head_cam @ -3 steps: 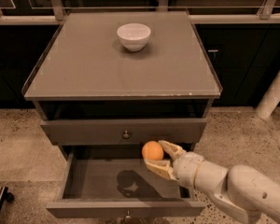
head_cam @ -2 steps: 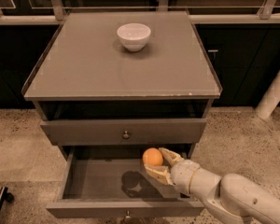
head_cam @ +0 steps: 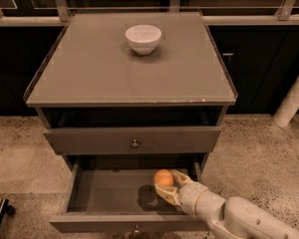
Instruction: Place orange into middle drawer
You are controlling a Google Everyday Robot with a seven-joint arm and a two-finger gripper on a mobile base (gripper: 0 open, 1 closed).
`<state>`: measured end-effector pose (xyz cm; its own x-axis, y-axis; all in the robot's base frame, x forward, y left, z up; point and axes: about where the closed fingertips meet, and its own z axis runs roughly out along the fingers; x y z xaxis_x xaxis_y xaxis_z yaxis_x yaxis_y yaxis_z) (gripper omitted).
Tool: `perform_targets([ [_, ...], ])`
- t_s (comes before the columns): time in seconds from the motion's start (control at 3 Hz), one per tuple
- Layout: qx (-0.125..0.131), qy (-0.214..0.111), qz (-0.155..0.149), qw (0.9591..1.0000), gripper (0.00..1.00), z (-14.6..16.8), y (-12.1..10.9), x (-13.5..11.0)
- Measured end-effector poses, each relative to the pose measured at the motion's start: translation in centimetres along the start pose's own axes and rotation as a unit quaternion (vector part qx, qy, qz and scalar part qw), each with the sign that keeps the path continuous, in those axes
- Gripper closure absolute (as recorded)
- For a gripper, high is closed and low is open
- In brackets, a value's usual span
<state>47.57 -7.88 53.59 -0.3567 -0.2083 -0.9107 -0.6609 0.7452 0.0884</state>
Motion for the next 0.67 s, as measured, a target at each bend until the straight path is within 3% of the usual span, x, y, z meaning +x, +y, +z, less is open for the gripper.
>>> perform_targets([
  [0.67,-0.021,0.032,0.043,0.9983,1.0,3.3,-0.1,5.9],
])
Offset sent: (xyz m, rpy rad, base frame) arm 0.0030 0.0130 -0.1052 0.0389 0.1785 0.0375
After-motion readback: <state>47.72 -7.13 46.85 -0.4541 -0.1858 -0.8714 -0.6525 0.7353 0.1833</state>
